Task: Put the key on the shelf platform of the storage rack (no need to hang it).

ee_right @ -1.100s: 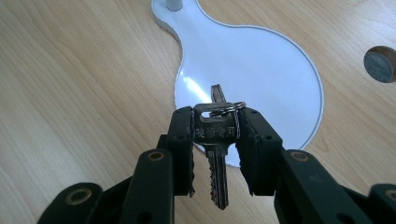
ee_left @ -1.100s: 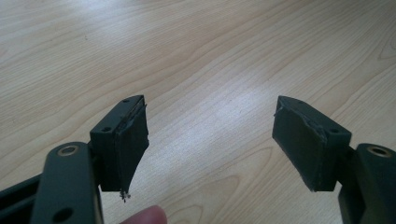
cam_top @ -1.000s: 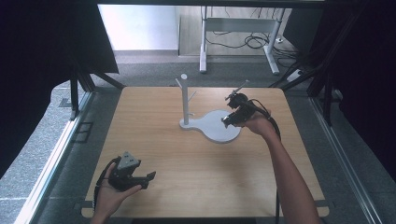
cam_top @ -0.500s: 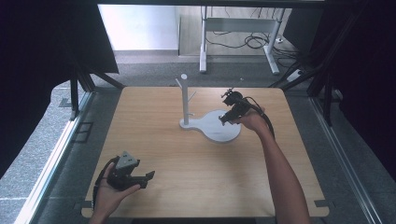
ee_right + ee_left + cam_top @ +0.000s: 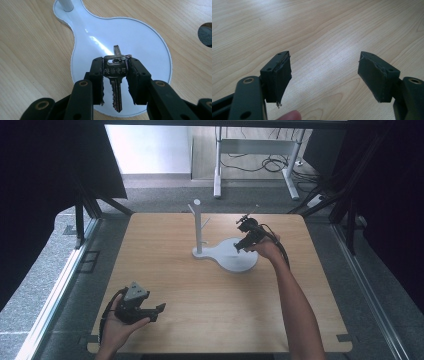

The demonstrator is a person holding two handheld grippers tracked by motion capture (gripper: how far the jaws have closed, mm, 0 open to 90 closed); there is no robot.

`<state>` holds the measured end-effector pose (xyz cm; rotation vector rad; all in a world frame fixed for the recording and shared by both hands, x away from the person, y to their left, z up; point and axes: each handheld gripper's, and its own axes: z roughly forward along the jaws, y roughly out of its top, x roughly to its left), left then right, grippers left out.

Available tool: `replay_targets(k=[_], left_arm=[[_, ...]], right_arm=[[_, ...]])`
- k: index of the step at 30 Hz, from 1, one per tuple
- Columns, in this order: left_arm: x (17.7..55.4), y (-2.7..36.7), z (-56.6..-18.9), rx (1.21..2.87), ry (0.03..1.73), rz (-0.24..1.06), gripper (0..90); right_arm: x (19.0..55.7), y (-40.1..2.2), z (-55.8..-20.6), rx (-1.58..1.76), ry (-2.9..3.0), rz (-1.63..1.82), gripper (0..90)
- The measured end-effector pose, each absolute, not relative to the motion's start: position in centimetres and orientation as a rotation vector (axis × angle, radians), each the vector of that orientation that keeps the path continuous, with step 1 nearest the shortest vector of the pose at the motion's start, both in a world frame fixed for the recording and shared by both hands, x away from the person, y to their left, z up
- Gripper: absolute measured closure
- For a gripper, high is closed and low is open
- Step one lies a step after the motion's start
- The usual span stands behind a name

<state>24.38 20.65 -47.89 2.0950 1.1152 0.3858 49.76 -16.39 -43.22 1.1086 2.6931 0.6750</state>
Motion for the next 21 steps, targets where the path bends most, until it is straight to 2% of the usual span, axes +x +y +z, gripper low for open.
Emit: replay_targets(k=[21], left_arm=[[24.4,20.7,-48.0,2.098,1.116,0.384,26.9]], right_arm=[[50.8,-15.9,-45.8,1.133,2.737,0.575,67.4]])
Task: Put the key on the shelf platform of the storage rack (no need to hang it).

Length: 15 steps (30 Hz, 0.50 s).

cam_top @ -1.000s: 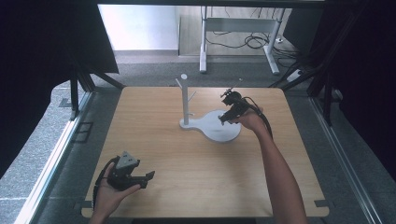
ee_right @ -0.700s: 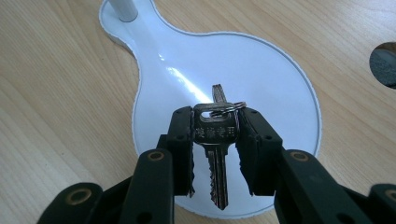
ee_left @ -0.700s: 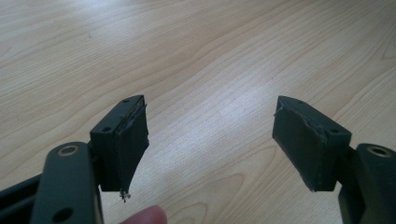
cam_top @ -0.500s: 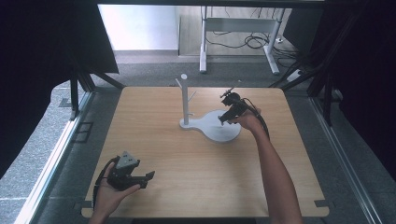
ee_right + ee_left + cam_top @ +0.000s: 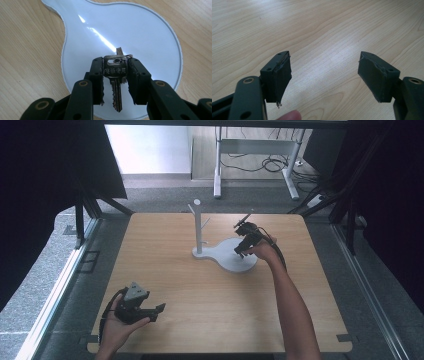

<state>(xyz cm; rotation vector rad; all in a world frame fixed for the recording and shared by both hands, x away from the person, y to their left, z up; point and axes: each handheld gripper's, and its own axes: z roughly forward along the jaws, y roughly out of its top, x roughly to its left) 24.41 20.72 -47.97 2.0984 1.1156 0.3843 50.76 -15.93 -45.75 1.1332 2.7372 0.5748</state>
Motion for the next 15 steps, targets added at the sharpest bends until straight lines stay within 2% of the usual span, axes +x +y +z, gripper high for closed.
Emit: replay_targets(k=[15], left_arm=[[24.4,20.9,-48.0,2.099,1.116,0.386,26.9]], right_arm=[[51.2,-15.7,-47.1,1.169,2.770,0.502,67.2]])
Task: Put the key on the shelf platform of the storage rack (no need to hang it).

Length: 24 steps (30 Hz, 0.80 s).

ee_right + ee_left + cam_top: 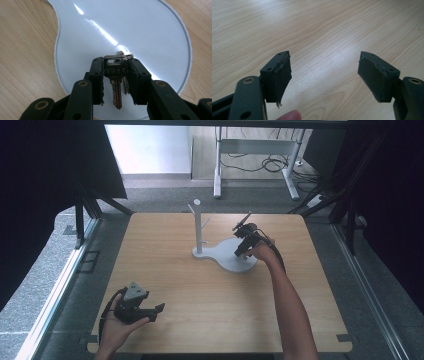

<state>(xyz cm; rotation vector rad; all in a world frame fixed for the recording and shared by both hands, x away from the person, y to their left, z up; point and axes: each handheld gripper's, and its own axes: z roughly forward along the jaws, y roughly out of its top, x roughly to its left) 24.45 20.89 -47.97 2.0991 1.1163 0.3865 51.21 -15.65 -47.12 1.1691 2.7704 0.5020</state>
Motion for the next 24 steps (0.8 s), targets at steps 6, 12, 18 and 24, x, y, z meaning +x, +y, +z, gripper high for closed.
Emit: replay_targets(k=[6,12,18,24], left_arm=[[24.5,20.9,-48.0,2.098,1.115,0.386,26.9],[24.4,21.0,-47.9,2.097,1.118,0.386,26.9],[24.4,21.0,-47.9,2.097,1.118,0.386,26.9],[24.5,20.9,-48.0,2.099,1.119,0.386,26.9]], right_arm=[[51.2,-15.4,-47.4,1.172,2.764,0.495,70.1],[51.2,-15.5,-47.6,1.178,2.759,0.479,67.0],[51.0,-15.8,-46.9,1.176,2.723,0.554,55.6],[50.1,-16.2,-45.9,1.166,2.669,0.627,48.8]])
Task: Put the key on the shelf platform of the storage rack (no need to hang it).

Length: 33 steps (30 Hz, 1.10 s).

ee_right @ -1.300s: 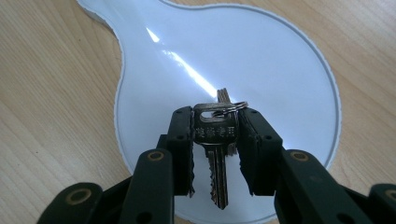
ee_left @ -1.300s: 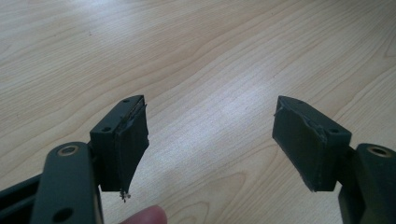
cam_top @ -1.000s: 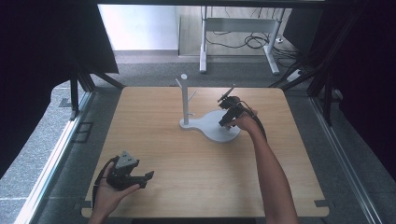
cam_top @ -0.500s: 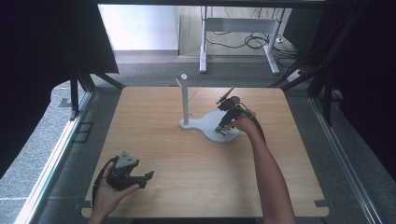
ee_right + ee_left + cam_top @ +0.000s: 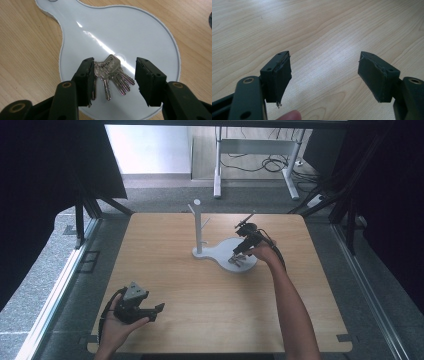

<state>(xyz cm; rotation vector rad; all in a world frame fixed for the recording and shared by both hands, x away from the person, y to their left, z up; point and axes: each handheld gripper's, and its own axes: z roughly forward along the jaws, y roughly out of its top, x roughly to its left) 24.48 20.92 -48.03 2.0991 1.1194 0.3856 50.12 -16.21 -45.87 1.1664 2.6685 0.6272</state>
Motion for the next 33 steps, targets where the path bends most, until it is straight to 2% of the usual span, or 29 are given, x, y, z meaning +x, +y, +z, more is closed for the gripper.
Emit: replay_targets(k=[17,33], left_arm=[[24.4,20.8,-47.9,2.095,1.121,0.384,26.9],[24.4,20.5,-48.0,2.104,1.118,0.375,27.2]], right_arm=[[46.6,-18.2,-44.7,1.113,2.709,0.724,45.8],[39.3,-23.6,-46.1,1.087,2.638,0.929,46.0]])
